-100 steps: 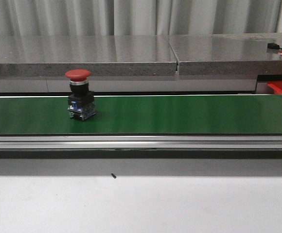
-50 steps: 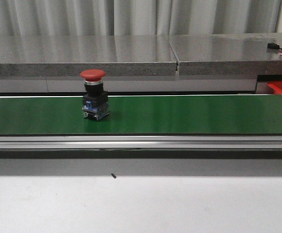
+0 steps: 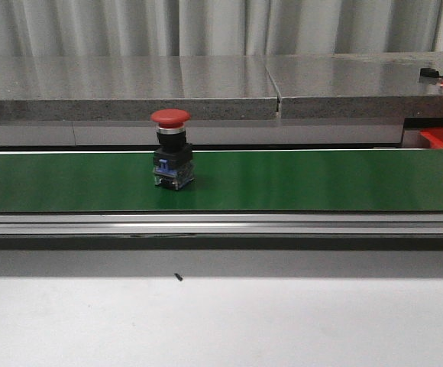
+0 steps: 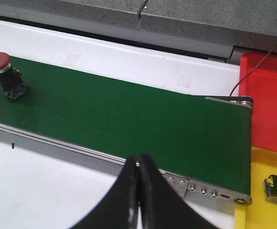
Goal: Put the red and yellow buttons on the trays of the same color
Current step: 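Move the right gripper above the first red button on the belt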
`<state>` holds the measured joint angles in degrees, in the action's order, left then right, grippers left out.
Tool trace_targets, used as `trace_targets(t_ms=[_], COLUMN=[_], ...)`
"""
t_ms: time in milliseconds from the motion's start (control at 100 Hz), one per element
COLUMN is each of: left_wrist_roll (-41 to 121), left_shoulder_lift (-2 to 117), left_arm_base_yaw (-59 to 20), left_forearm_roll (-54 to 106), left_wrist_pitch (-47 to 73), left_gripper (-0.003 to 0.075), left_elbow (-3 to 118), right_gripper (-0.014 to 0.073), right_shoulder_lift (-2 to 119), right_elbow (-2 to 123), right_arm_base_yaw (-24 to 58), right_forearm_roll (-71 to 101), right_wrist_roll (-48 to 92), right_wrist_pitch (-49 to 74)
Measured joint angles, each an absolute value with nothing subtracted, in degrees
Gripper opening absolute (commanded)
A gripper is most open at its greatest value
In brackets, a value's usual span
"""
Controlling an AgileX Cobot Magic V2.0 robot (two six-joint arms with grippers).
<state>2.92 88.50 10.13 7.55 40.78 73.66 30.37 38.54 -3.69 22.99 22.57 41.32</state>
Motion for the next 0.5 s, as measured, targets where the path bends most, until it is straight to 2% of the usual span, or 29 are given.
trace_targets(t_ms=[500], left_wrist_roll=[7.69], left_shoulder_lift=[70.89], left_arm_base_yaw=[-2.25], left_forearm_roll=[7.95], left_wrist_pitch=[40.61], left_gripper=[0.0514], left_elbow=[70.87], right_gripper=[-0.0067], right_shoulder_lift=[30.37], right_elbow=[38.54], right_arm_base_yaw=[-3.69], right_forearm_roll=[22.99], right_wrist_roll=[22.57], right_wrist_pitch=[41.32])
